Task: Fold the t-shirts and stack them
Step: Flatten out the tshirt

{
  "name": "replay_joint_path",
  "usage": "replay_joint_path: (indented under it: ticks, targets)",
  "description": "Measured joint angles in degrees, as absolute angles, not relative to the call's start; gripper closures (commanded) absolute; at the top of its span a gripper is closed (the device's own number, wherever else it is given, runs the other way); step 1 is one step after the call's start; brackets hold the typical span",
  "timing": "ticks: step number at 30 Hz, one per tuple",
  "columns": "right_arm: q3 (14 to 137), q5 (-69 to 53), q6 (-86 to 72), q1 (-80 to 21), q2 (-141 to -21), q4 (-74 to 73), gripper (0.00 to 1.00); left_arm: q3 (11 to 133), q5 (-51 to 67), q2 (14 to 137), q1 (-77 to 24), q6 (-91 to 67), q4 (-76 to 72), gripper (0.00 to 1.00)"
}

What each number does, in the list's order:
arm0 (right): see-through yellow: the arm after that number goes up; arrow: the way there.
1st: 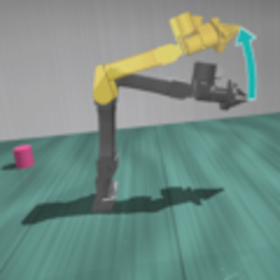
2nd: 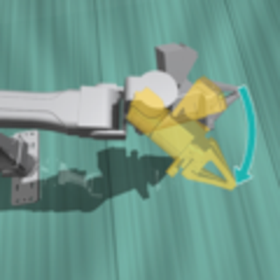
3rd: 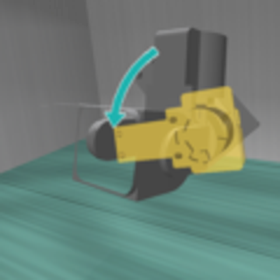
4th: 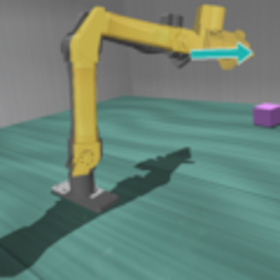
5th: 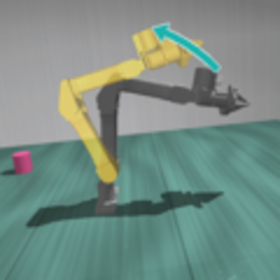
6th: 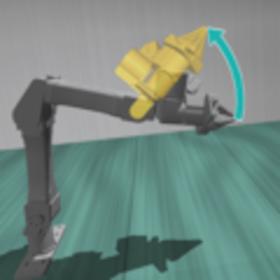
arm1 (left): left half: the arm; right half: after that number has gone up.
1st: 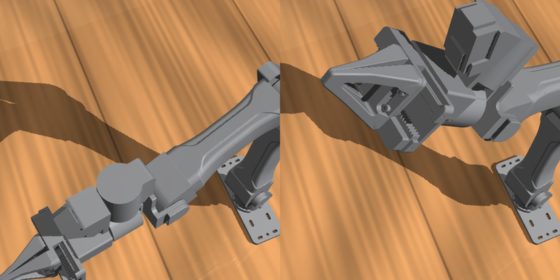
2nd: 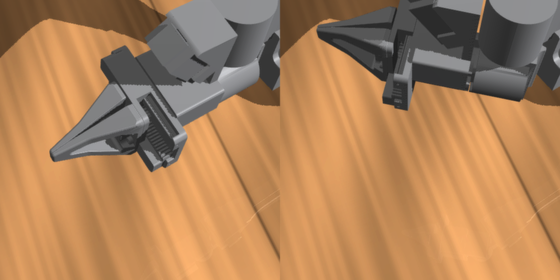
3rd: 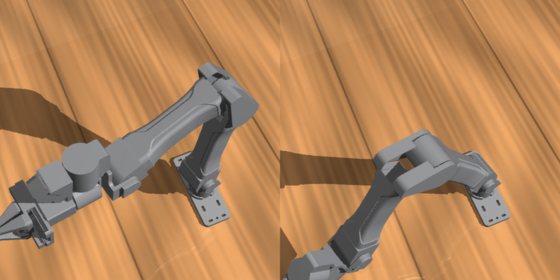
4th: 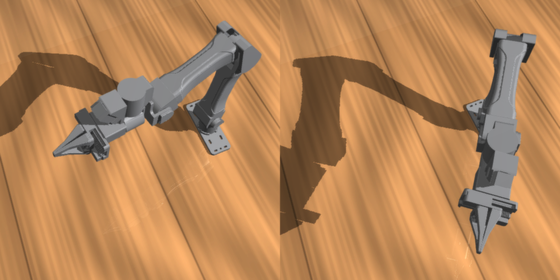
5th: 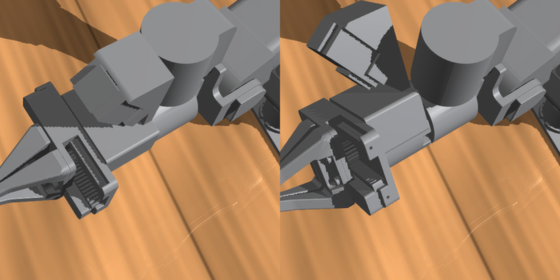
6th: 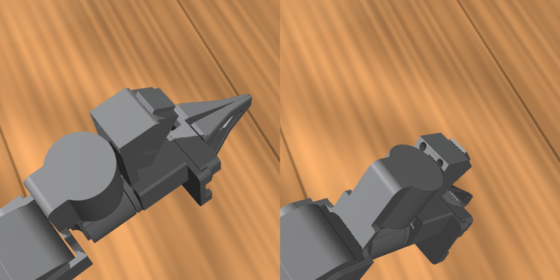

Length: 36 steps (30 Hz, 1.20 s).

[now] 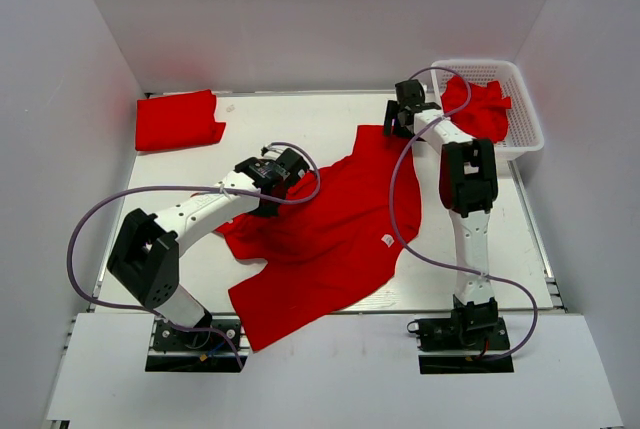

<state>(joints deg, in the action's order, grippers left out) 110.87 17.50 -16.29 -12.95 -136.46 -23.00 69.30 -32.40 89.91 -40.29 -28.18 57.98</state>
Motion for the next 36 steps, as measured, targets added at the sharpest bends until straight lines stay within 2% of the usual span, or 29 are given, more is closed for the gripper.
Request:
replay_joint_path:
  ticks: [6, 11, 22, 23, 24, 31, 36]
  targets:
    - [110.9, 16.3, -16.7, -12.7, -136.5, -23.0, 0.3, 69.3, -32.5, 89.9, -40.3, -28.6, 58.5, 1.0]
    - [110.9, 16.3, -17.4, -12.4, -136.6, -23.0, 0.48, 69.3, -32.6, 89.9, -40.3, -28.6, 58.7, 1.0]
    - [110.9, 15.6, -17.5, -12.1, -136.7, -21.9, 0.73, 70.9, -34.3, 89.9, -40.3, -29.0, 59.6, 1.0]
    - [110.9, 15.6, -17.6, -12.0, -136.7, -21.8, 0.83, 71.2, -34.5, 89.9, -40.3, -29.1, 59.7, 1.0]
    - [110.9, 15.3, -17.4, -12.0, -136.7, -21.6, 1.0, 71.6, -34.8, 89.9, -40.3, -29.2, 59.8, 1.0]
    - [110.2, 11.9, -14.7, -11.7, -136.5, -18.5, 1.0, 76.1, -38.9, 90.0, -40.1, -30.0, 61.6, 1.0]
    - [102.7, 10.5, -9.9, -11.7, -130.5, -14.8, 1.0, 84.5, -44.2, 90.3, -39.4, -29.4, 61.7, 1.0]
